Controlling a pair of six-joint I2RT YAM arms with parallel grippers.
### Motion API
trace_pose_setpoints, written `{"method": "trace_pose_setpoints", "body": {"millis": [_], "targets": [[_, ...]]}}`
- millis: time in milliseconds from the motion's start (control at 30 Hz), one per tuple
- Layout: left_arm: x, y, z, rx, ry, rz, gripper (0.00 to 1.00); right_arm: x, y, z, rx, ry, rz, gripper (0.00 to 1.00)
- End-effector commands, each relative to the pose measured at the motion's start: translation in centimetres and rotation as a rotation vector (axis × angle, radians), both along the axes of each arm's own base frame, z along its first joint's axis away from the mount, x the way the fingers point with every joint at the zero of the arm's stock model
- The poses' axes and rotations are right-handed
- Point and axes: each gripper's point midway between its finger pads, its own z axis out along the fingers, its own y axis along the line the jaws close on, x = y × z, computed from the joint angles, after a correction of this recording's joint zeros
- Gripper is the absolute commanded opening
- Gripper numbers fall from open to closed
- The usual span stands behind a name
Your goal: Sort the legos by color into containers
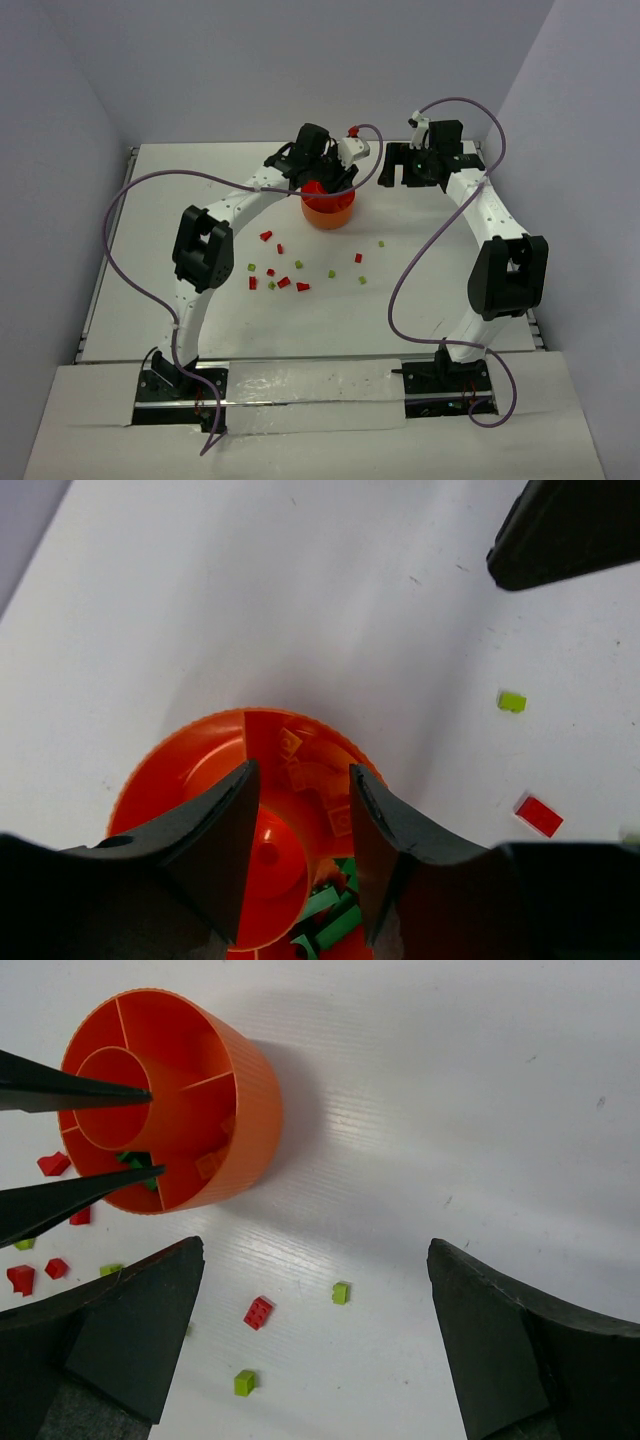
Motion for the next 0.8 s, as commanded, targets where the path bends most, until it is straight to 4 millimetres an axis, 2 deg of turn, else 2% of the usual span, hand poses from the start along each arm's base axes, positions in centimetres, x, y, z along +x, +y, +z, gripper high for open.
{"method": "trace_pose_setpoints", "body": {"millis": [0,133,200,300,400,433,467,500,633,700,767], "targets": [[1.0,-1.1,4.6,-0.063,-0.100,0.001,0.49,-0.1,-0.4,-0.1,-0.011,-0.007,0.000,0.97],[0.5,-0.7,7.3,-0.104,-0.111,0.012,0.48,-0.7,-0.6,-1.4,-0.038,0.017,0.009,0.94],[-0.2,0.4,9.3,-0.135,-0.105,0.024,0.48,-1.3,-0.7,-2.5,-0.049,0.046,0.012,0.92],[-0.9,2.8,10.9,-0.168,-0.077,0.064,0.49,-2.1,-0.9,-3.7,-0.081,0.071,0.032,0.90],[-2.0,7.0,11.2,-0.207,0.000,0.135,0.51,-3.1,-1.2,-4.8,-0.127,0.093,0.047,0.88],[-2.7,9.2,10.9,-0.203,0.021,0.160,0.52,-3.6,-1.2,-5.1,-0.134,0.111,0.055,0.87],[-3.7,10.7,10.6,-0.188,0.036,0.169,0.52,-4.2,-1.1,-5.7,-0.144,0.134,0.074,0.87],[-3.9,12.0,10.4,-0.175,0.040,0.183,0.53,-4.5,-1.1,-6.1,-0.159,0.145,0.083,0.86],[-6.1,15.0,9.4,-0.100,0.028,0.178,0.53,-5.8,-0.7,-7.9,-0.208,0.225,0.123,0.79],[-5.8,16.0,9.5,-0.089,0.018,0.217,0.53,-5.9,-0.1,-8.2,-0.221,0.241,0.141,0.75],[-5.2,16.8,9.9,-0.102,0.042,0.270,0.53,-6.3,0.6,-9.5,-0.240,0.288,0.164,0.73]]}}
